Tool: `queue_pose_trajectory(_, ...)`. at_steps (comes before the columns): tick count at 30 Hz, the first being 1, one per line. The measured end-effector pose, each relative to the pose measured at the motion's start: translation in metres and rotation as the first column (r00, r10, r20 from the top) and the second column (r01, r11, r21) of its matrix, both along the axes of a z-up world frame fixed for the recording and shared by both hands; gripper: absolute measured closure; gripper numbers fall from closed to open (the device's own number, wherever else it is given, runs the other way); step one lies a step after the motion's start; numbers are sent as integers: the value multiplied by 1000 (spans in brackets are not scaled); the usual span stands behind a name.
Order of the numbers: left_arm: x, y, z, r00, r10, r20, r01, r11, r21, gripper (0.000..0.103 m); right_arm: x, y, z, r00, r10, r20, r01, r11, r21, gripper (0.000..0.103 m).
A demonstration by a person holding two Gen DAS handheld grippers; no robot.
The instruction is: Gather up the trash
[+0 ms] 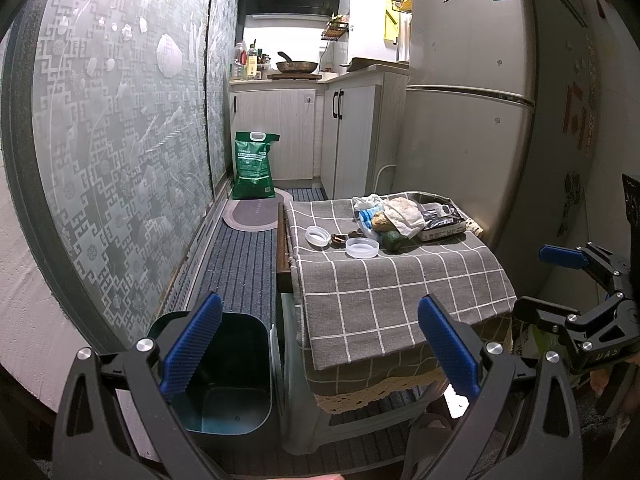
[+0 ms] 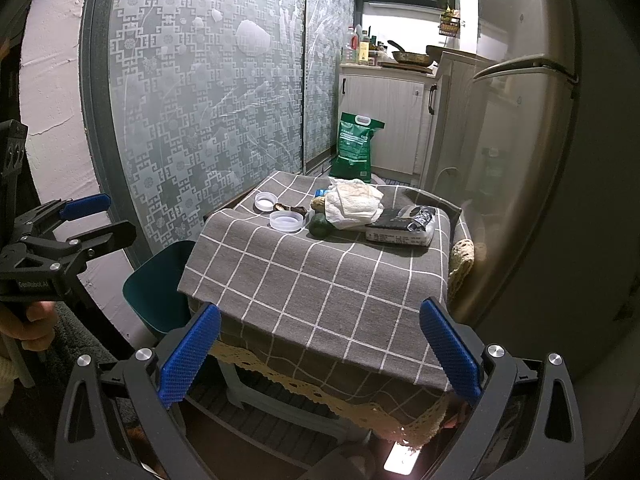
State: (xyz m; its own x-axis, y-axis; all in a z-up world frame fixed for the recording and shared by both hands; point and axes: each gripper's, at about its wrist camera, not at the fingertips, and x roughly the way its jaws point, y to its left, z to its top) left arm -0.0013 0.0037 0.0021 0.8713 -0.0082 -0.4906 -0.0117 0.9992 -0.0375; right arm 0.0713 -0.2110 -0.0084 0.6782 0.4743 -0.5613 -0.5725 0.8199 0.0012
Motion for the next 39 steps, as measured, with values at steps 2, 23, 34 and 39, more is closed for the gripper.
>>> queue_pose_trajectory(2,0,1,1,1000,0,0,0,1000,1,3,0,-1,0,1000,0,-1,0,1000,1,3)
queue_pose_trajectory(23,1,-1,1,1000,-1,1,1,1000,2,3,-3,7,1,1000,2,2,-2,1000,-2,3)
queue_pose_trajectory(34,1,-1,1,1000,-1,2,1,1000,3,3,0,2,-2,1000,3,2,-3,1000,-1,3)
queue_pose_trajectory(39,1,-1,1,1000,-1,2,1,1000,4,3,-1,3,-1,1000,3,2,-3,1000,-5,3)
